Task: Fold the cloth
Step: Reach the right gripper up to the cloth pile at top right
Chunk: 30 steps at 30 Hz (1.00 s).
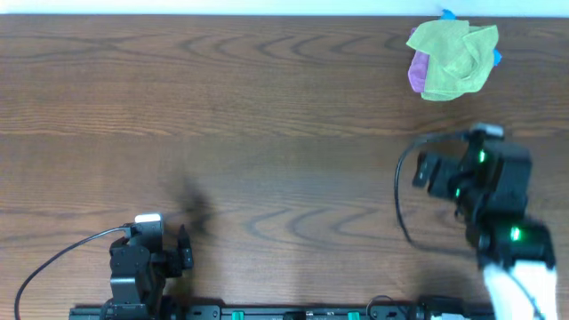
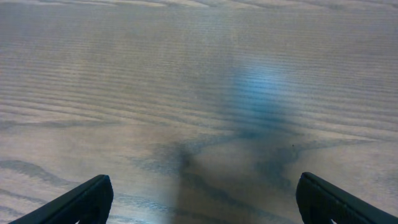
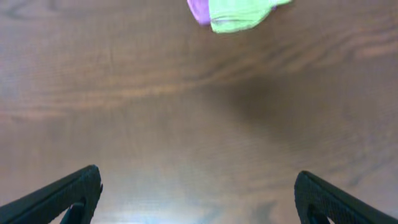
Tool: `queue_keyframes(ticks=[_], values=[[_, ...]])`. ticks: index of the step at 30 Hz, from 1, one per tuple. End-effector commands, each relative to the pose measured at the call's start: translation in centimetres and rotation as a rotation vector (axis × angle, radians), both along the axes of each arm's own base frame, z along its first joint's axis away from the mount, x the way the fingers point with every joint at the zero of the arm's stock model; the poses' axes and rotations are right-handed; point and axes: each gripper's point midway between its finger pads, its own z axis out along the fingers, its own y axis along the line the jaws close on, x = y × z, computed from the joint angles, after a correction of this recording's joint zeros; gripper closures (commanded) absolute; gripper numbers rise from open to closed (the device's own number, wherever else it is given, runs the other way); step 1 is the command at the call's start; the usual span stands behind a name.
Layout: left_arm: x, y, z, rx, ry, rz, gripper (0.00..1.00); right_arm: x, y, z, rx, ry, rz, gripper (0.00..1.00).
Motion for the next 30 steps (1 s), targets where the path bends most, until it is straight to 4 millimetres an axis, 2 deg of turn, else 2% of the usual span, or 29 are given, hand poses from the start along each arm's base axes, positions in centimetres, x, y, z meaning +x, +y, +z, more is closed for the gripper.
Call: queue_keyframes(ticks=[1, 6, 12, 17, 23, 26, 30], values=[[-1.1, 0.6, -1.7, 0.039, 0.072, 0.012, 0.05, 2.9, -1.0, 1.7, 0.017, 0.004, -0.047, 0.01], [-1.1, 0.6, -1.7, 0.039, 0.072, 0.012, 0.05, 7.3, -2.2, 2.1, 0.067, 0.04, -0.06, 0.01], [-1.1, 0.6, -1.7, 0.039, 0.072, 0.012, 0.05, 11.4, -5.8, 1.1, 0.131, 0.087, -0.141, 0.01], [-1.1, 0.6, -1.7, 0.039, 0.072, 0.012, 0.05, 14.5, -8.8, 0.6, 0.102, 0.094, -0.133, 0.01], [-1.1, 0.6, -1.7, 0.039, 0.072, 0.012, 0.05, 17.0, -9.8, 0.7, 0.075, 0.057, -0.114, 0.01], [-1.1, 0.6, -1.7, 0.039, 0.072, 0.012, 0.05, 17.3, -10.7, 0.9, 0.028, 0.042, -0.136, 0.01], [-1.1, 0.6, -1.7, 0.039, 0.072, 0.012, 0.05, 18.9, -11.1, 2.3, 0.007, -0.042, -0.132, 0.01]])
